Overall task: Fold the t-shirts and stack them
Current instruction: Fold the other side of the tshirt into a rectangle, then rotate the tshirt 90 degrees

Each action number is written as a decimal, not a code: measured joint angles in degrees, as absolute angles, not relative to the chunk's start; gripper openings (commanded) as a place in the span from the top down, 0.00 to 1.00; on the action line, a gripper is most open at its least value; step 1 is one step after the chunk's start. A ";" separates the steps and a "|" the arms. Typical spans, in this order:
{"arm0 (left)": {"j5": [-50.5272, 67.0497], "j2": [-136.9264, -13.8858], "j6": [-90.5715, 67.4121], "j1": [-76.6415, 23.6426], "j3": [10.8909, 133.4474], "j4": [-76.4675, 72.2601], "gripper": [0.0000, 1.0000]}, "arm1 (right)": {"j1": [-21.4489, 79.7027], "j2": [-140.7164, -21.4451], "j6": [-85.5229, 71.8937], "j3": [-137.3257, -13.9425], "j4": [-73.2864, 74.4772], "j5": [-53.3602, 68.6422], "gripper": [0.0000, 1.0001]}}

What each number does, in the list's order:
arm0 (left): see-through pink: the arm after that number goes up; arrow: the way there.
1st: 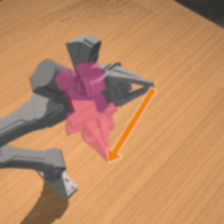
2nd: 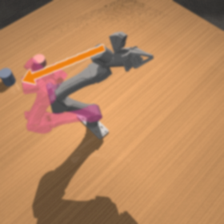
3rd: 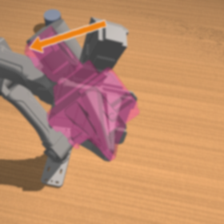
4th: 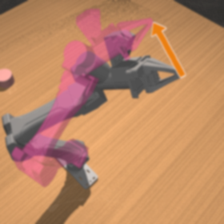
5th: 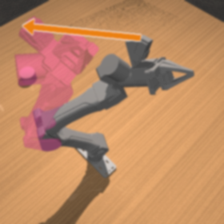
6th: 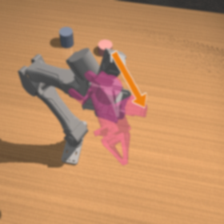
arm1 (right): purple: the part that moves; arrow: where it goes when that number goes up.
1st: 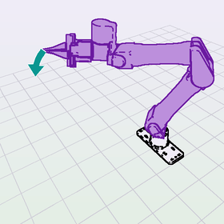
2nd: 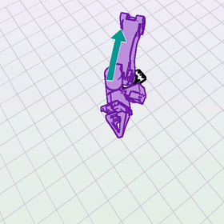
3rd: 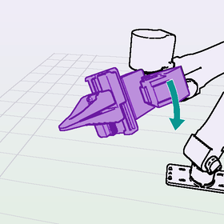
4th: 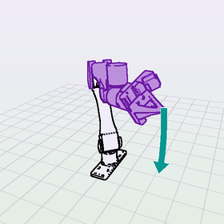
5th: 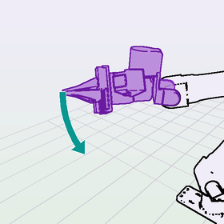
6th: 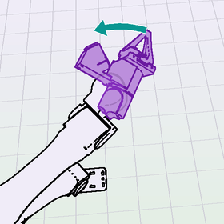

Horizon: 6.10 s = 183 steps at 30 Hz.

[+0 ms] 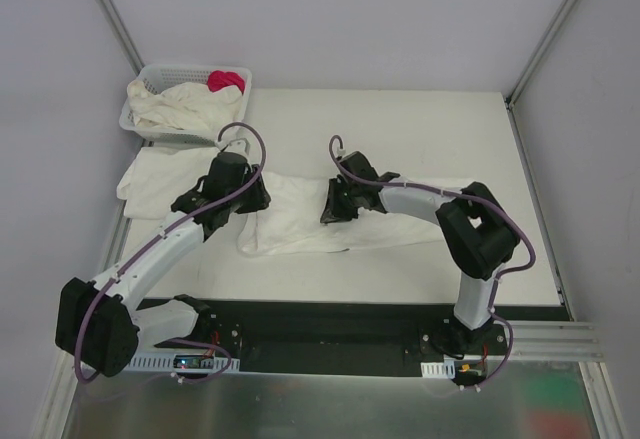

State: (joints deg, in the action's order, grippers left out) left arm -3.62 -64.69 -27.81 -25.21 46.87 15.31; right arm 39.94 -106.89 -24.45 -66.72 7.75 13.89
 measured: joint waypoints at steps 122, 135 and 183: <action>3.84 -124.57 -29.50 -16.19 102.32 23.35 1.00 | 12.29 -89.91 -23.35 -66.32 18.24 6.17 0.80; -0.97 -98.00 -31.20 -21.65 73.10 23.00 1.00 | 10.22 -100.09 -20.69 -66.19 16.36 10.37 0.80; -4.97 -127.31 -30.81 -14.90 102.61 42.85 0.90 | 12.19 -74.02 -24.67 -51.18 13.93 11.42 0.77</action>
State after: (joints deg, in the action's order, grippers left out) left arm -4.97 -127.31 -30.81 -14.90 102.61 42.85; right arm 12.19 -74.02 -24.67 -51.18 13.93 11.42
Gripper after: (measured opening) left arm 0.115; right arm 0.222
